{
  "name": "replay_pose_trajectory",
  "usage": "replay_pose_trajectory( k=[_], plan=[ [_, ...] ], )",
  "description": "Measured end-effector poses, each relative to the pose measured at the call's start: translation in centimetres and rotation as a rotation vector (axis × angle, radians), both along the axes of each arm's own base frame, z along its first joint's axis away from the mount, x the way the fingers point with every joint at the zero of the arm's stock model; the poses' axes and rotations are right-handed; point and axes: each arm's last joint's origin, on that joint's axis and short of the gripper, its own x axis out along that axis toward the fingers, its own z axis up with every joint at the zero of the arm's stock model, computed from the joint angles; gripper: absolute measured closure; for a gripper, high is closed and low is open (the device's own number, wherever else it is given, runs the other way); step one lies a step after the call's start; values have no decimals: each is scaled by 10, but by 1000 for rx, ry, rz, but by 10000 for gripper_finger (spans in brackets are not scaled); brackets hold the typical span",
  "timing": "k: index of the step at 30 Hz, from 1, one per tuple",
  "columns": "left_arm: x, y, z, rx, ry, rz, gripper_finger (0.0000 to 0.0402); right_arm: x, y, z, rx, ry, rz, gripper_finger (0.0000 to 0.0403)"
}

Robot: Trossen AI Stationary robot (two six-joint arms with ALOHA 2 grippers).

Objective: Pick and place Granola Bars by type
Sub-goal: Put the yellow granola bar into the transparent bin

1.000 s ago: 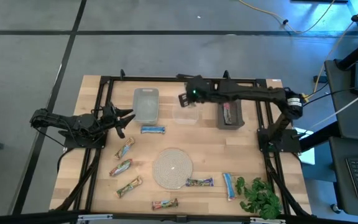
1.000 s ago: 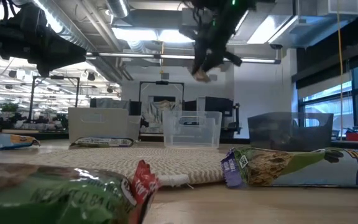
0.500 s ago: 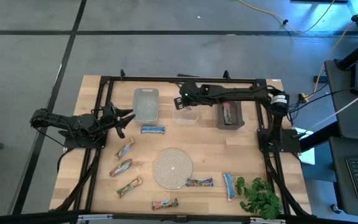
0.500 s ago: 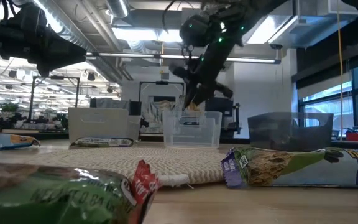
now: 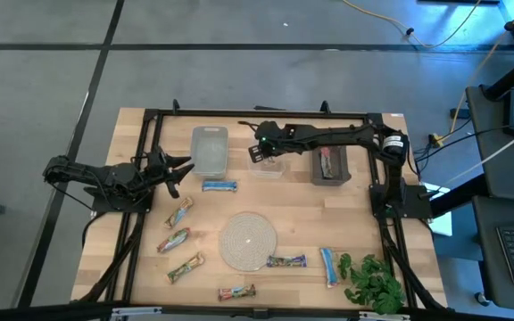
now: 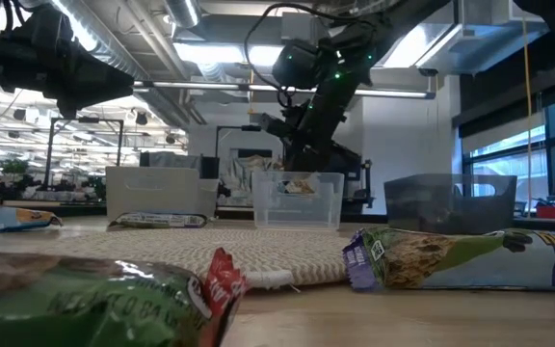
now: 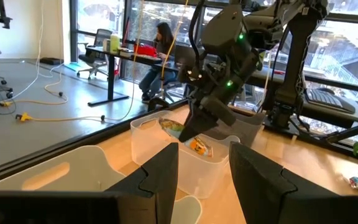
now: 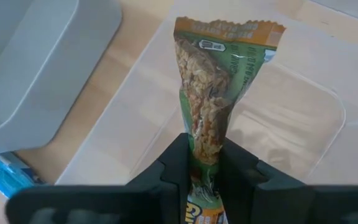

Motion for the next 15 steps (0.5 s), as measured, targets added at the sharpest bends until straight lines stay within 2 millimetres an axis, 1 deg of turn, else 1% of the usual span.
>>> replay_pose_trajectory(
  k=[15],
  plan=[
    [0,0,0,0,0,1,265,0,0,0,6,1,5,331]
  ],
)
